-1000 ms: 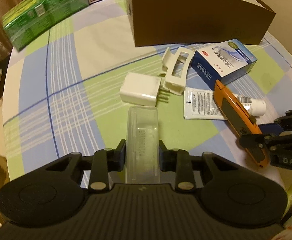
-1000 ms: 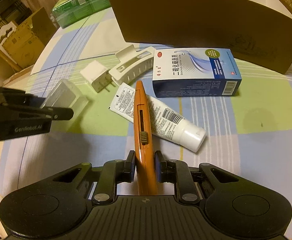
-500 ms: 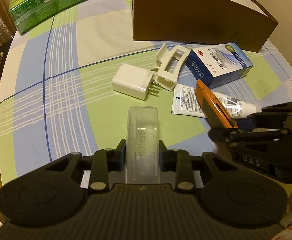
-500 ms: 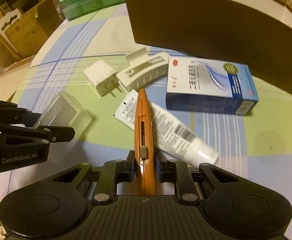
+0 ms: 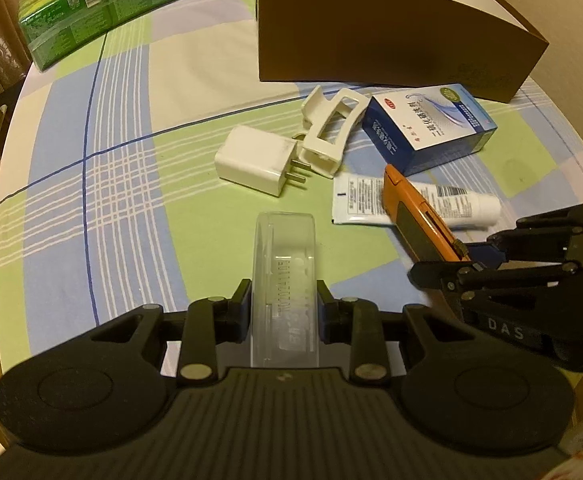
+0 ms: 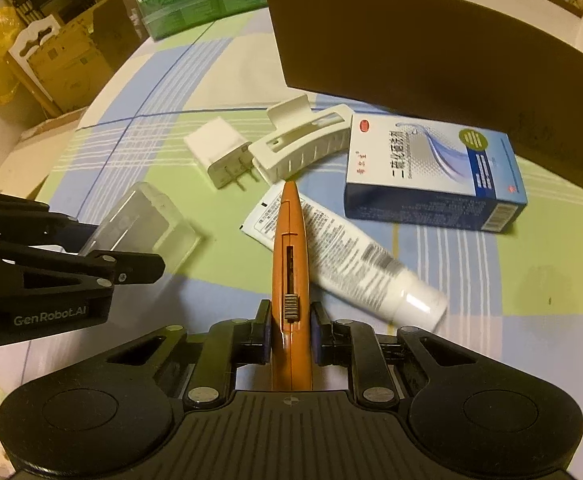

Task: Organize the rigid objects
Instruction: 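Lift the knife with right tool and the case with left tool over the brown box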

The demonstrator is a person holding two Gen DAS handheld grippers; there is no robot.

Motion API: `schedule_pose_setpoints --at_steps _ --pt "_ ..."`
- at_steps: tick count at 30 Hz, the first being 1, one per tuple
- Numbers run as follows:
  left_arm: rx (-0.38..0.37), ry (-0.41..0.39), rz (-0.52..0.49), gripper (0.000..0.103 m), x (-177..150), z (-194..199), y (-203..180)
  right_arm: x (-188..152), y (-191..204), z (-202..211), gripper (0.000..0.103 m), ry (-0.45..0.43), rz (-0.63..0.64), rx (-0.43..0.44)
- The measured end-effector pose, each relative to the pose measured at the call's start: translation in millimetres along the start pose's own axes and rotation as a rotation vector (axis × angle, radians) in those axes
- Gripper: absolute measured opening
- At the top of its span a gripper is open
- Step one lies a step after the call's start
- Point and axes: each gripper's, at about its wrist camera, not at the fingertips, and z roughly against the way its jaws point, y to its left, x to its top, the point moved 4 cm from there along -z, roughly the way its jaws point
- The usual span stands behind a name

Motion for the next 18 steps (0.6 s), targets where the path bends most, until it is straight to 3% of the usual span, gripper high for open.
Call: schedule_pose_setpoints --at_steps 7,18 --pt "-0.007 -0.035 0.007 0.026 3 16 -8 -1 -5 24 0.014 -0.034 -0.034 0.056" --pt "-0.024 -0.117 -0.024 0.026 25 43 -35 8 -22 62 0.015 -0.078 -0.101 0.056"
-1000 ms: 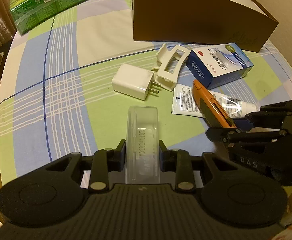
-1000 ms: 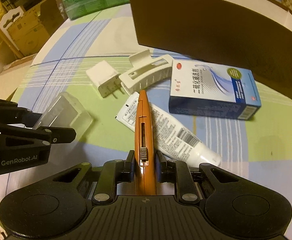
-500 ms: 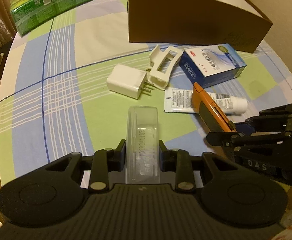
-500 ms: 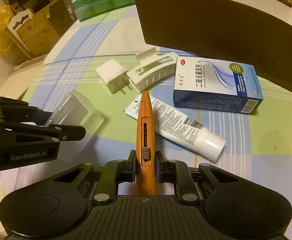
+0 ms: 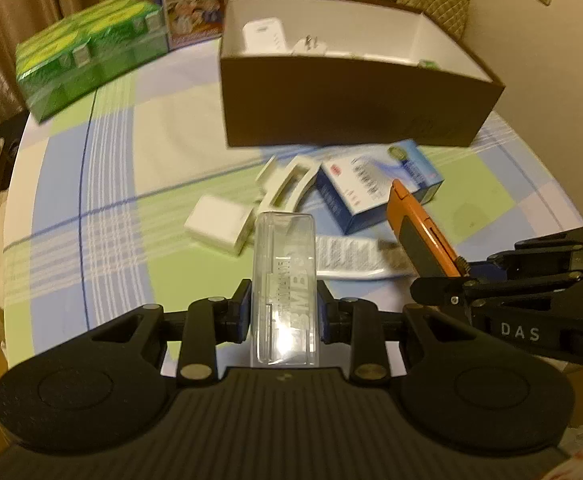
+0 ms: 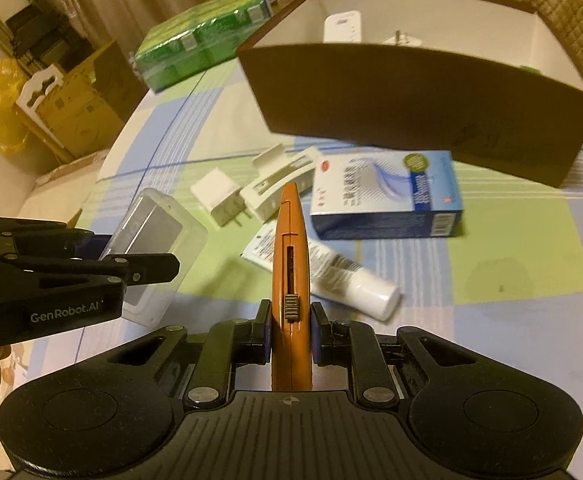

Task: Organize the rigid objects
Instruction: 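Lift the knife with right tool and the case with left tool over the brown box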

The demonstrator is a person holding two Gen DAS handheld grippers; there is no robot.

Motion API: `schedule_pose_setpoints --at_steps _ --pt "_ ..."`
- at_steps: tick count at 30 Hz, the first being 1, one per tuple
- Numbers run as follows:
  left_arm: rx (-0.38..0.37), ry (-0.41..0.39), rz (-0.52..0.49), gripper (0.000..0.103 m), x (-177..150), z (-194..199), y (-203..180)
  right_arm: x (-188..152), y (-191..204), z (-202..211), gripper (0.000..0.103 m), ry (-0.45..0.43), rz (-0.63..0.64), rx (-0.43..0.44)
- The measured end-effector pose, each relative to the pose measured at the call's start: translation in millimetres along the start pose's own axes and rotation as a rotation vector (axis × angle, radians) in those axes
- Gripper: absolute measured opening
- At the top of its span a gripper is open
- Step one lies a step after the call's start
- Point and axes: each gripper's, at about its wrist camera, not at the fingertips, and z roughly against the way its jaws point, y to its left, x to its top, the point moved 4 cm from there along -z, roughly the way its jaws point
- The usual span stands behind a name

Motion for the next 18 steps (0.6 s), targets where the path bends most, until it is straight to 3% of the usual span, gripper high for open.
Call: schedule_pose_setpoints --at_steps 18 --pt "-0.017 -0.133 -0.034 0.026 73 12 -45 43 -53 56 0.015 -0.114 -0.062 0.002"
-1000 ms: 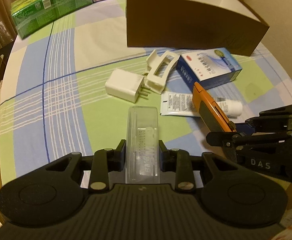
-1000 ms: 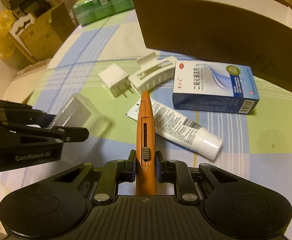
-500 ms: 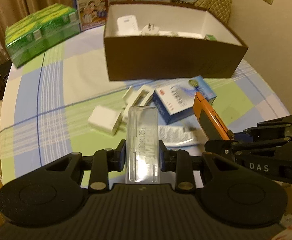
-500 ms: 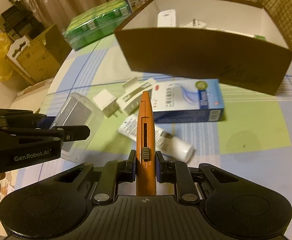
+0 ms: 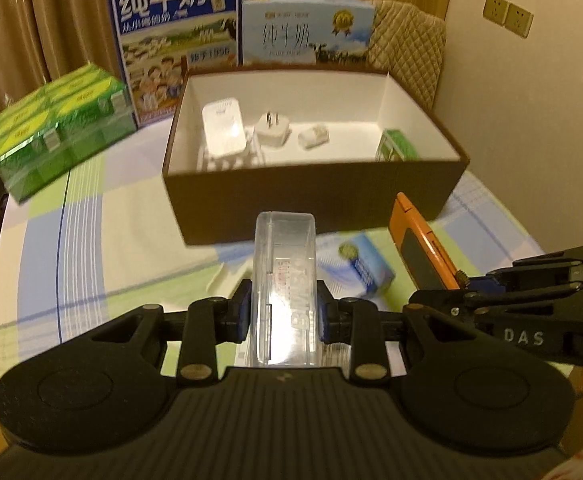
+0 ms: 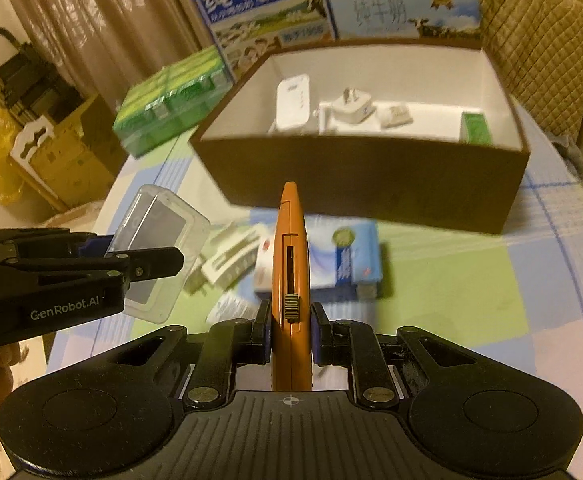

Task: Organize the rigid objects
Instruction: 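Lift the knife with right tool and the case with left tool over the brown box, then lower the case into the box and open left tool while right tool releases the knife inside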

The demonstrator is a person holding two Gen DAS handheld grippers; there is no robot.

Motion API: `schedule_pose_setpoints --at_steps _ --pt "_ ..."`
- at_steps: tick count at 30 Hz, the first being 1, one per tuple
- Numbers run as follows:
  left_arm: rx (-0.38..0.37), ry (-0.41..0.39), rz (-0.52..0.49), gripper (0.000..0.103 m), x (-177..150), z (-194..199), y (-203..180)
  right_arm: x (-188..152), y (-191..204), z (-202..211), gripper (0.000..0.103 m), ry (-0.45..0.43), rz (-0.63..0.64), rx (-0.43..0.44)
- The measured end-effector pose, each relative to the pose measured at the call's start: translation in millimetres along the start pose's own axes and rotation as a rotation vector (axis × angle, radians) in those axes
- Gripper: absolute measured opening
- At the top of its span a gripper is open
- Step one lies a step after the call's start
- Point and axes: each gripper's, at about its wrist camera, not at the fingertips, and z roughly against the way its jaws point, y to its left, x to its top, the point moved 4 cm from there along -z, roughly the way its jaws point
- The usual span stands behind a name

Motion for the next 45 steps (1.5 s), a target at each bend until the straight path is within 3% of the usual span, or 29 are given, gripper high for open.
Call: schedule_pose_setpoints --at_steps 14,23,31,45 --pt "0.008 -0.124 -0.022 0.027 101 -26 -22 105 -59 27 0.015 -0.176 -0.082 -0.014" --pt "0.037 -0.127 -0.022 0.026 155 -68 -23 162 -92 8 0.015 -0.224 -0.106 -0.051" --pt "0.048 -0.049 -0.010 0.027 174 -125 -21 189 -119 -44 0.015 -0.159 -0.126 -0.116" --pt "0.034 0.139 -0.019 0.027 162 -218 -16 181 -156 -130 0.015 0.050 -0.121 -0.284"
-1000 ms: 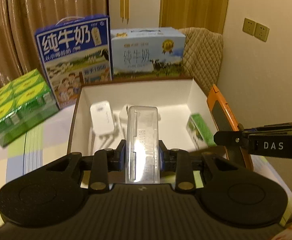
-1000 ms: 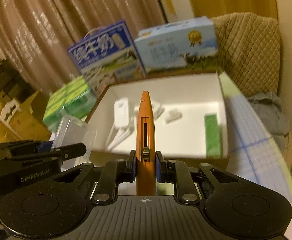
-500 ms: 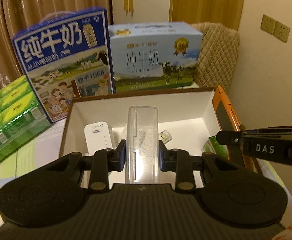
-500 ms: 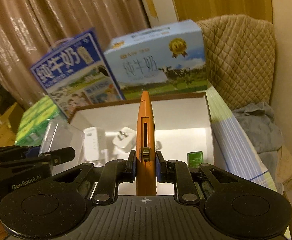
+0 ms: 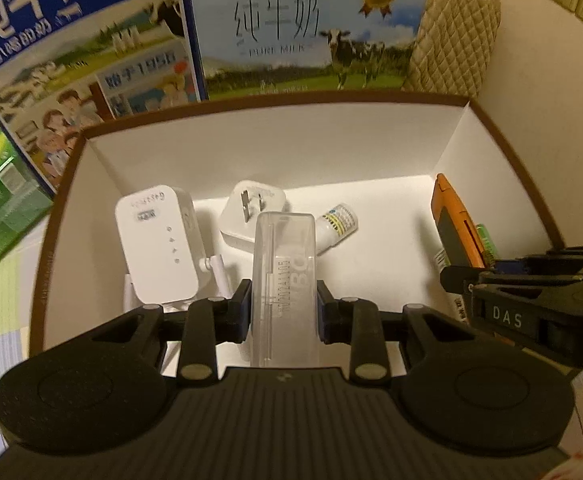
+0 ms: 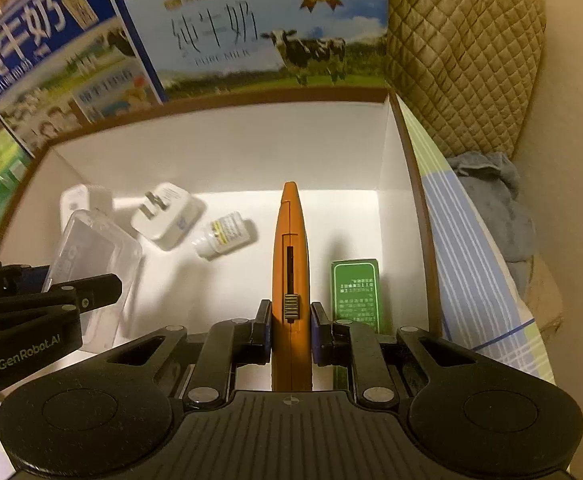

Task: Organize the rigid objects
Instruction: 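Lower the case into the box and open left tool while right tool releases the knife inside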

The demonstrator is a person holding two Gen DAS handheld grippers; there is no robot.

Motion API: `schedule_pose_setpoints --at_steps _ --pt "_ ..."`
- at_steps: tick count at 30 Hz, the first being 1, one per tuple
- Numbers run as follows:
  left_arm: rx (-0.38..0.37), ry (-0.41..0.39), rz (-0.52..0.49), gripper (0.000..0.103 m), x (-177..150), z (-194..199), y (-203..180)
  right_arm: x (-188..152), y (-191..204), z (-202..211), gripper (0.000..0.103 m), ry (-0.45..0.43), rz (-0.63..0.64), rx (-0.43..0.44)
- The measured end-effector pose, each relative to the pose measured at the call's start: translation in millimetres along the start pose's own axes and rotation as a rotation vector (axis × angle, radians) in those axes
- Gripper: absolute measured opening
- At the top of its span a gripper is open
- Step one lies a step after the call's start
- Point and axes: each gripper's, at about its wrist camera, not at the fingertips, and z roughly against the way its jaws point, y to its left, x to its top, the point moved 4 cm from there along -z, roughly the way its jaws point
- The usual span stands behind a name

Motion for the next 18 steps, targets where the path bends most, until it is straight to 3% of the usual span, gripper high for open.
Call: schedule_pose_setpoints --at_steps 9,12,18 --pt "0.003 0.030 0.001 0.027 0 -21 3 3 3 -22 0.015 0.013 0.051 -0.058" --pt "0.006 0.033 0.002 0.027 1 -25 4 8 5 -21 0.014 -0.018 0.066 -0.082" --pt "0.001 0.037 0.006 0.027 1 -29 6 16 1 -15 0.015 -0.038 0.049 -0.044"
